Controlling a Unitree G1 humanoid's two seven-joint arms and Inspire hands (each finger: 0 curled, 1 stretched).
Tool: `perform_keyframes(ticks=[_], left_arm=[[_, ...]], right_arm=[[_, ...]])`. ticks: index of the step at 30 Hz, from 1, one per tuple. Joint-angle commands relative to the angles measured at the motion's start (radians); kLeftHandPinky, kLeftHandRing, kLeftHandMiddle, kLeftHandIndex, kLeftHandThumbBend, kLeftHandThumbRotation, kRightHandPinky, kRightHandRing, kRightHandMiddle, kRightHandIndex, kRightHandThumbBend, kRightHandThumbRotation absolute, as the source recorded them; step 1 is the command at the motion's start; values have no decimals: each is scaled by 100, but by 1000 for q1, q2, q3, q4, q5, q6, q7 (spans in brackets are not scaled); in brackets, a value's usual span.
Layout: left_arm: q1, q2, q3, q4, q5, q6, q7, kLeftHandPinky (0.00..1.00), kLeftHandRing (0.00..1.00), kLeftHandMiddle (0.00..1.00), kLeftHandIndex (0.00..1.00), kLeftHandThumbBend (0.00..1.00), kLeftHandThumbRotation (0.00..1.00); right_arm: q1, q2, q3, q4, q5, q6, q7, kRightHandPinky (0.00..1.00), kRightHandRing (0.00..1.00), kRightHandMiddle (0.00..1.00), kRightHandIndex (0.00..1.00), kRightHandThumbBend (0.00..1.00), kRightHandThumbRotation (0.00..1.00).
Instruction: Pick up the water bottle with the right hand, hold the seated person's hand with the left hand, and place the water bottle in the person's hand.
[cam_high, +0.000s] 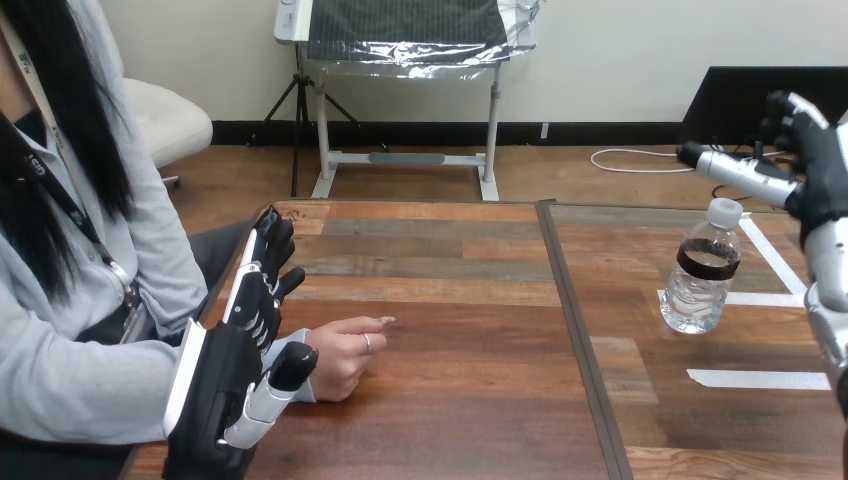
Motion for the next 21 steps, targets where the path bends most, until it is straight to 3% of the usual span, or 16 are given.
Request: perform_keyframes(ticks=[1,21], left_arm=[[-31,8,9,-50,-19,-22,-8,91,97,100,100,100,87],[-14,12,11,-76,-45,-16,-28,91,98,100,100,100,85]], right_arm=[[-9,26,-2,1,5,9,9,89,91,88,92,100,41],[32,46,-6,4,7,35,37,84,88,88,92,98,39]])
